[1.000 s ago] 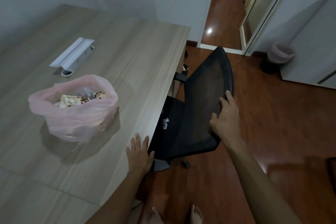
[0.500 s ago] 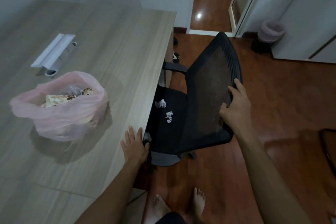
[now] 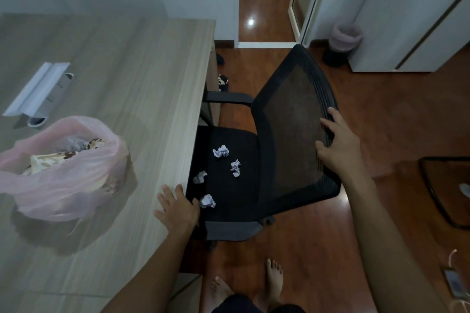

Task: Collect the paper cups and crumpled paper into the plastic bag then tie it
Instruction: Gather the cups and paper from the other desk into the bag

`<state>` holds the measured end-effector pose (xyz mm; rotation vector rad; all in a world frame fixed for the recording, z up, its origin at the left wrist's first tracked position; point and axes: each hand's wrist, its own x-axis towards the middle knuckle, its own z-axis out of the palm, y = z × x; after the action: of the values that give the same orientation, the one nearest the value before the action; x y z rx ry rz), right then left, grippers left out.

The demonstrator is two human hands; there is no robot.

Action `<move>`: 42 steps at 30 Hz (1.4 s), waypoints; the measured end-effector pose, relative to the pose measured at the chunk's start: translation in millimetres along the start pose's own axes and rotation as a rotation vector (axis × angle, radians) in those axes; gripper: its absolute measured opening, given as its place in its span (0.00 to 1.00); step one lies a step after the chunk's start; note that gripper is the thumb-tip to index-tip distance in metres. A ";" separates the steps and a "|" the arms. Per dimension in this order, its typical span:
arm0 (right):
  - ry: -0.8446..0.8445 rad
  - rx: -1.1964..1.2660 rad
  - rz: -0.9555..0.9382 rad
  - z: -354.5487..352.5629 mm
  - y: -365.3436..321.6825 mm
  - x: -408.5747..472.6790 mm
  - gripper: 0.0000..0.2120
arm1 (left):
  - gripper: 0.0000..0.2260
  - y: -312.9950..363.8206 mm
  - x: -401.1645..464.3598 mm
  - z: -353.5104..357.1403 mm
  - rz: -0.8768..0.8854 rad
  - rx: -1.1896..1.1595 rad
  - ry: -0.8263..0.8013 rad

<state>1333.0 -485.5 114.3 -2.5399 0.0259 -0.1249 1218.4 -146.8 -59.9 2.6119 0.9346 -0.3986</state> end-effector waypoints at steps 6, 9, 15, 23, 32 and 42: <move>0.013 -0.059 0.023 -11.8 13.2 1.4 0.26 | 0.31 -0.4 0.6 0.4 0.006 0.021 -0.019; 0.016 -0.099 0.037 -17.4 19.7 4.0 0.25 | 0.31 -1.2 -0.8 1.0 0.002 0.026 -0.019; -0.044 -0.316 0.092 -20.0 26.6 8.2 0.29 | 0.31 2.8 -1.8 -0.8 -0.018 0.044 -0.017; -0.003 -0.347 0.031 22.6 -36.2 27.2 0.25 | 0.25 -10.1 12.6 -38.9 0.001 -0.185 0.032; -0.228 0.050 -0.228 139.4 -194.9 20.4 0.13 | 0.14 -88.9 28.9 -107.8 -0.114 -0.430 0.190; -0.613 0.308 -0.131 263.6 -359.1 -27.4 0.32 | 0.16 -210.2 32.4 -183.1 -0.494 -0.662 0.391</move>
<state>1327.6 -39.6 97.8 -2.1721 -0.3702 0.5559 1132.5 97.6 47.8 1.8620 1.5303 0.2916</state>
